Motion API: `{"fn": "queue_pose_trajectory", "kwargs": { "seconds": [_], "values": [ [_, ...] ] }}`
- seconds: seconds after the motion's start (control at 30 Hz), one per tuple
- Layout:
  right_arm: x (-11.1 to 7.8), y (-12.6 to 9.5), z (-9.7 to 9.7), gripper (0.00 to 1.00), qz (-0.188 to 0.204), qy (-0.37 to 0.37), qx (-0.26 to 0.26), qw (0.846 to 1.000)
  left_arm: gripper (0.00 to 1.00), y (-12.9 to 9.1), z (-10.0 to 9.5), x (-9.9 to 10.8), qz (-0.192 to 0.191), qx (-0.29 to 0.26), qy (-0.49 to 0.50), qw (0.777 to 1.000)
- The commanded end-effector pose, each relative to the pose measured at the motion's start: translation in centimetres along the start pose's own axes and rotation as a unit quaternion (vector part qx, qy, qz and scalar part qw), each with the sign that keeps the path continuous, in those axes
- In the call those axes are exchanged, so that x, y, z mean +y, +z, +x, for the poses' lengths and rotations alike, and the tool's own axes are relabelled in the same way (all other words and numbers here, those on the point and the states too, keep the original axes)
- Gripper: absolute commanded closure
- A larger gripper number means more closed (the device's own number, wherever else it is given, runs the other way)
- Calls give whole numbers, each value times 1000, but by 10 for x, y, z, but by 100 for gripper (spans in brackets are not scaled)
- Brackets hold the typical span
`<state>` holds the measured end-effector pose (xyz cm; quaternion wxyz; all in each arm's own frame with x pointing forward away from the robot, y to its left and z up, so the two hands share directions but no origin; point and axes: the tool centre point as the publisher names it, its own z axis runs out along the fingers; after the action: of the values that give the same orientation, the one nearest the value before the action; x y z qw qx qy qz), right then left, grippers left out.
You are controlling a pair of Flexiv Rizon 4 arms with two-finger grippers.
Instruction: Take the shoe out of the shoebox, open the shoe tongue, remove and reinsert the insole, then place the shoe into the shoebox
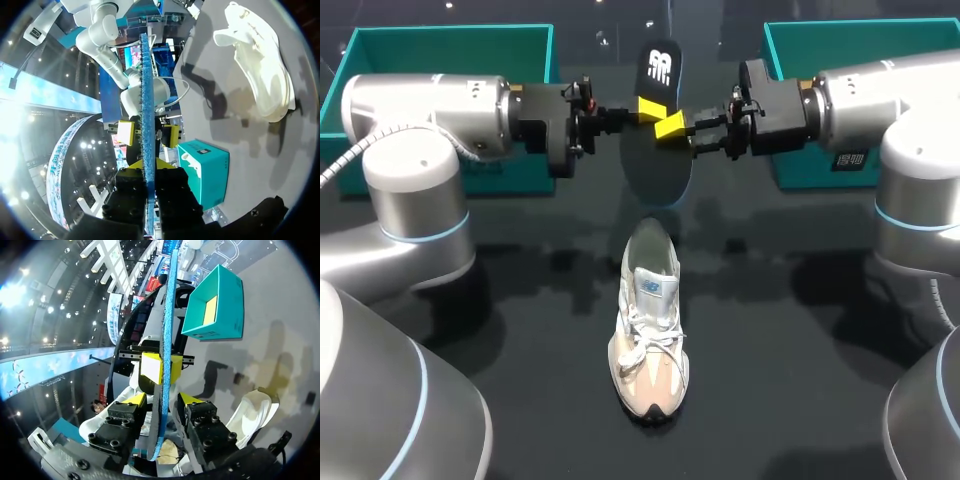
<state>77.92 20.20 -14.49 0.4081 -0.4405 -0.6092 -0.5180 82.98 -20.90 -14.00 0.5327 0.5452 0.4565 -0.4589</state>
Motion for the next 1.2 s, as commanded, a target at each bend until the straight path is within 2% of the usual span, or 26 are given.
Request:
{"fn": "queue_pose_trajectory", "kwargs": {
  "seconds": [0.03,0.33,0.47,0.97,1.2],
  "values": [
    [1,4,1,61,0,-1,-1,1000,100,1,1,0,-2,1,1,1000],
    [2,7,3,62,1,-5,0,1000,100,0,2,0,-8,1,-1,1000],
    [1,9,4,70,1,-7,1,1000,100,0,2,0,-10,1,-2,1000],
    [0,16,3,78,2,-8,8,1000,100,-2,2,0,-16,-6,-1,1000],
    [-1,19,2,92,1,-6,11,1000,100,-4,3,-1,-18,-5,-4,1000]
  ]
}}
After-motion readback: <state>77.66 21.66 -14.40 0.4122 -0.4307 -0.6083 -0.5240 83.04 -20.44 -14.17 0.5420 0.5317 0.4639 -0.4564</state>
